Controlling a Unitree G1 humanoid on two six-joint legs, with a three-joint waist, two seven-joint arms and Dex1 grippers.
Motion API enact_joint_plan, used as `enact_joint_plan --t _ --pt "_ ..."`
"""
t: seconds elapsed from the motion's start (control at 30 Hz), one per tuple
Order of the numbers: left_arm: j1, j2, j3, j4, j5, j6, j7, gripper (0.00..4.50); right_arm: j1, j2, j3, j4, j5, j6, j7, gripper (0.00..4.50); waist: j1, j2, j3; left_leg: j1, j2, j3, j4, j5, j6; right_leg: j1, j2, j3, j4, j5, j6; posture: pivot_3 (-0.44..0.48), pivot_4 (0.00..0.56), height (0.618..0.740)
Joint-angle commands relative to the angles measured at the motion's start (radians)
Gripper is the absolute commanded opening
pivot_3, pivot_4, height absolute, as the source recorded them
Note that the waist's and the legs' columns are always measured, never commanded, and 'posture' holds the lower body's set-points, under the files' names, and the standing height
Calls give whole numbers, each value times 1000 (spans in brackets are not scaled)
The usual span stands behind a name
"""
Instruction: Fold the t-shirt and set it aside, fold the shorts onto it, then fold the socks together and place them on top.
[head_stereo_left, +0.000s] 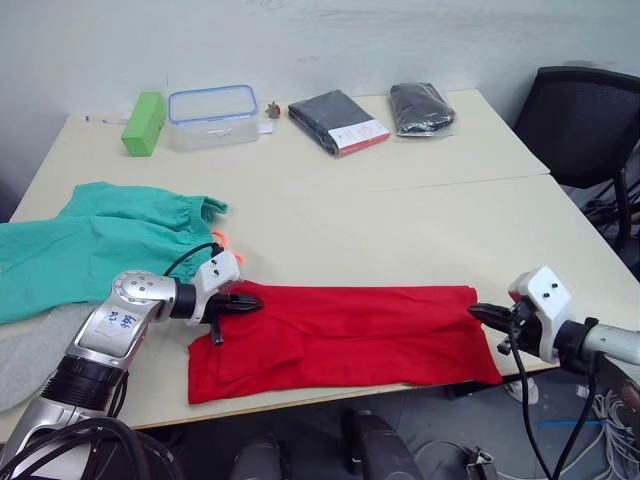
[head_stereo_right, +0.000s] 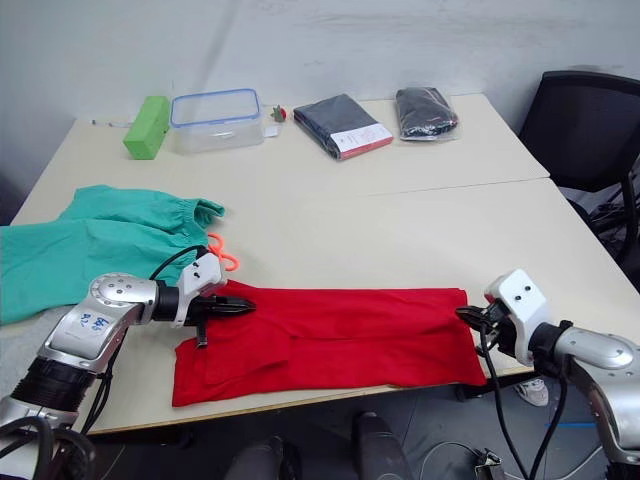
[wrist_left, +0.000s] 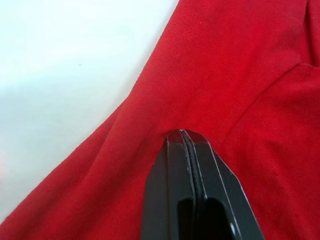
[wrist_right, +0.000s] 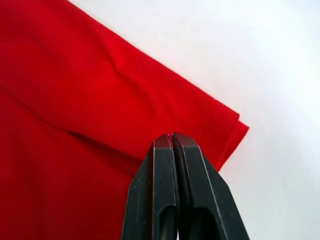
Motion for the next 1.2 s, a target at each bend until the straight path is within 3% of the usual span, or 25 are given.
enact_joint_plan --t 0.03,0.57,0.87,1.1,1.2 --pt "11 0 -4 6 26 18 6 0 21 -6 4 -44 4 -9 6 62 0 0 0 0 0 0 0 0 0 0 0 0 0 0 0 0 150 740" --pt "2 -1 9 -11 21 32 11 0 29 -36 115 110 -143 -80 -23 62 0 -2 -1 0 1 0 0 -1 0 -1 -1 -1 -3 0 0 0 150 740" --pt "-9 -3 7 7 25 19 6 0 90 -147 18 157 -118 -100 67 62 5 -5 -3 -1 1 -3 0 -3 2 0 -4 -2 -7 0 0 0 150 740" --pt "-33 -15 7 30 25 -5 1 0 24 -227 -77 127 24 -18 223 62 2 -2 -1 -1 0 -2 0 -3 3 0 -5 -3 -8 1 1 0 150 740" --pt "-24 -14 24 -7 -3 2 -23 0 -79 -235 -76 125 76 13 236 62 -2 -2 -1 -1 1 -2 0 -3 3 0 -4 -3 -8 1 1 0 150 740"
